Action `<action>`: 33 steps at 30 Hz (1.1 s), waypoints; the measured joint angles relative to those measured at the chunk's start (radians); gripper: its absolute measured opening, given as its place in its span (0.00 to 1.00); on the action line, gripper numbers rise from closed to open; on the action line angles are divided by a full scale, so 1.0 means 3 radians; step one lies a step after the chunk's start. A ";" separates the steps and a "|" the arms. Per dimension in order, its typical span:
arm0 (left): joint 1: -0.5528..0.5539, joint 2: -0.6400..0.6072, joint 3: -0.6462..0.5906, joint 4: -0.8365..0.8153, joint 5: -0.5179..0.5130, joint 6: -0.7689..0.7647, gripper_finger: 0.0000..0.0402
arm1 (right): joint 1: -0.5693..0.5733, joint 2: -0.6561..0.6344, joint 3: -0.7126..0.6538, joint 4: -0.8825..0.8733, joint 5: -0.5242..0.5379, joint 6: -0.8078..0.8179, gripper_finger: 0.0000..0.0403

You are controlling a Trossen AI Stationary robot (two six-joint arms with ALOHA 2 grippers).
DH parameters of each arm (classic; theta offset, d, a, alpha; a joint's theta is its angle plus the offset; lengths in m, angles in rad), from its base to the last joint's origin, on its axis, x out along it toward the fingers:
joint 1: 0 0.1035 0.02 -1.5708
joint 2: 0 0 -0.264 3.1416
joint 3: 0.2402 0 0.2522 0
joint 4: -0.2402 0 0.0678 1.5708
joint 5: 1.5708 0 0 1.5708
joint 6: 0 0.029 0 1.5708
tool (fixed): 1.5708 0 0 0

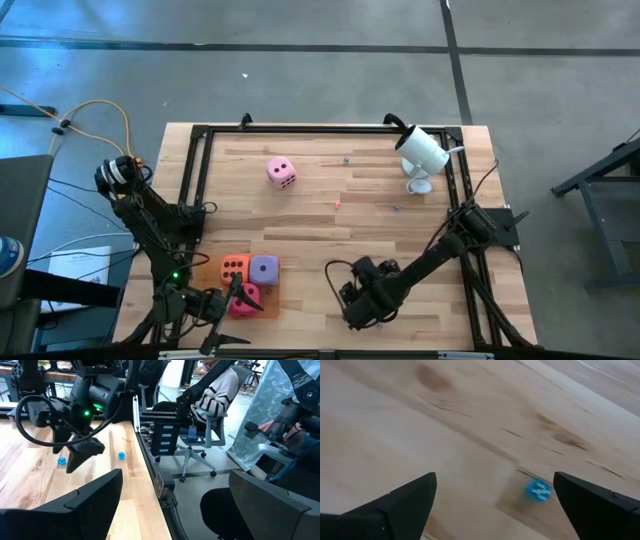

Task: Pick & Place Dice
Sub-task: Put the small blue dice into the orange bin

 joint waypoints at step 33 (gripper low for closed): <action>-0.0013 0.0000 0.0001 0.0000 0.0004 0.0003 0.88 | 0.0028 0.0000 -0.0199 -0.0115 -0.0293 0.0296 0.91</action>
